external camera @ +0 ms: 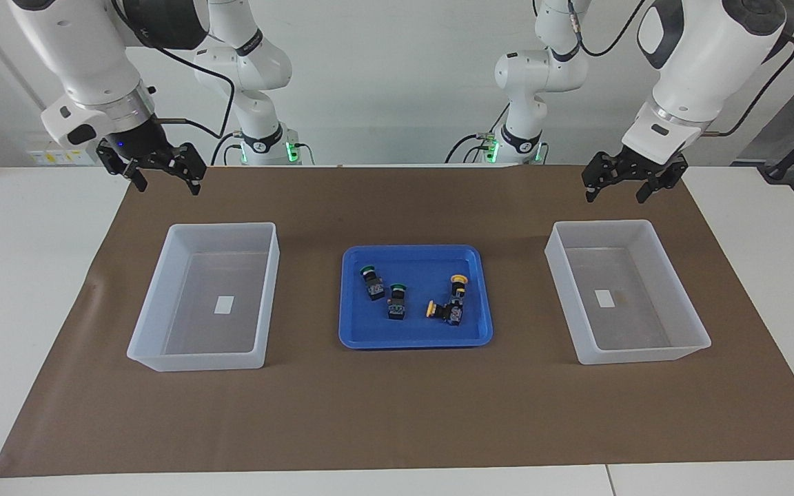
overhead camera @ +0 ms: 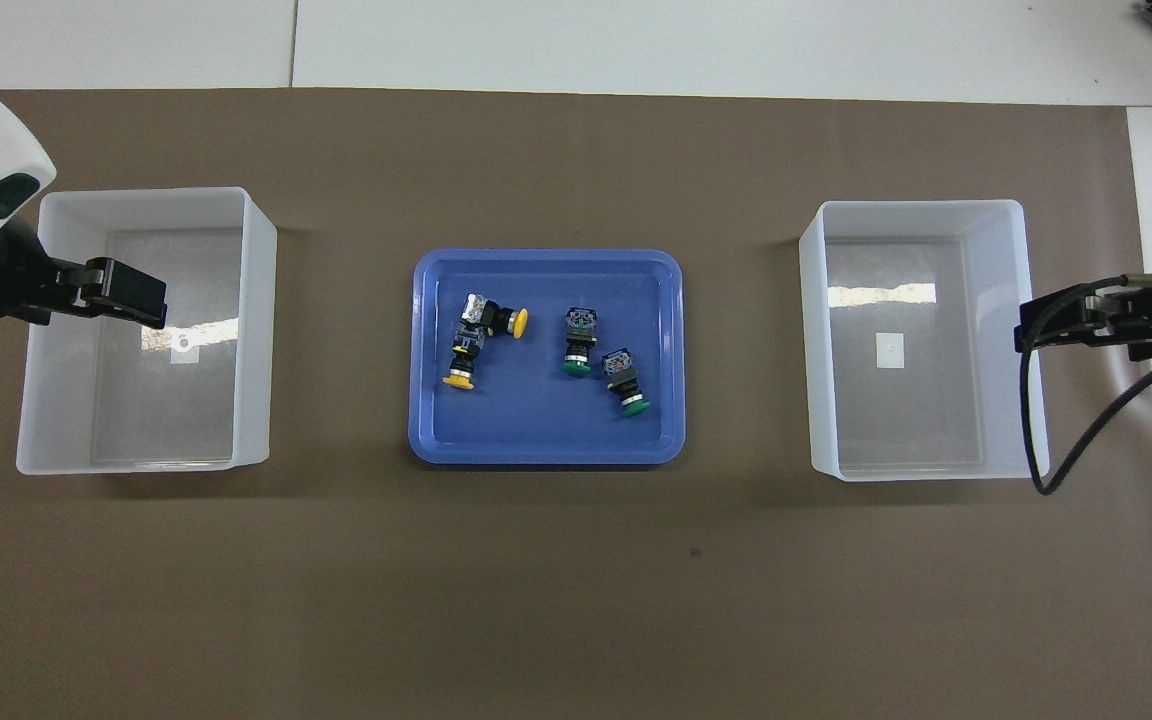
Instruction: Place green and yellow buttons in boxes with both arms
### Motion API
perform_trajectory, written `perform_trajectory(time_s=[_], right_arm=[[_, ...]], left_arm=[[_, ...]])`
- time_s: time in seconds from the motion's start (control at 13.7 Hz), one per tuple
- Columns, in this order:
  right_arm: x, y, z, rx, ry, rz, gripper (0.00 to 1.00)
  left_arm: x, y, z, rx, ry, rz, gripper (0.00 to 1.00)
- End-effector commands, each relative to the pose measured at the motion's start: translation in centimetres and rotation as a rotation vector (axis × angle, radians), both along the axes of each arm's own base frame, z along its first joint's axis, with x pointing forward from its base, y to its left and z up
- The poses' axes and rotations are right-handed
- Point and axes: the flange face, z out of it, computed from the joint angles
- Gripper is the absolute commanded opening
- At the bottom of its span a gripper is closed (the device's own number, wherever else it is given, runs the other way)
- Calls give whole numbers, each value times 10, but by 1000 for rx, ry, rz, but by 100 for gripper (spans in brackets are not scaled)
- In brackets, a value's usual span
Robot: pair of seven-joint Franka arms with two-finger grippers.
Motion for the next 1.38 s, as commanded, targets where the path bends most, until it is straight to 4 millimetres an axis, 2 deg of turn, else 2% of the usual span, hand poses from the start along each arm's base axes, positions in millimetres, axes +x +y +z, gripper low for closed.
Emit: perform_trajectory(time_s=[0.0, 0.8, 1.09, 1.31], right_arm=[[-4, 1, 2, -9, -9, 28, 100], [-4, 1, 1, -5, -12, 35, 100], [1, -3, -1, 12, -55, 123, 100], [2, 6, -14, 21, -81, 220, 100]], left_arm=[[-8, 3, 2, -6, -9, -6, 100], [-8, 3, 2, -6, -9, -5, 100], [-8, 3, 2, -6, -9, -6, 100], [-8, 3, 2, -6, -9, -6, 100]])
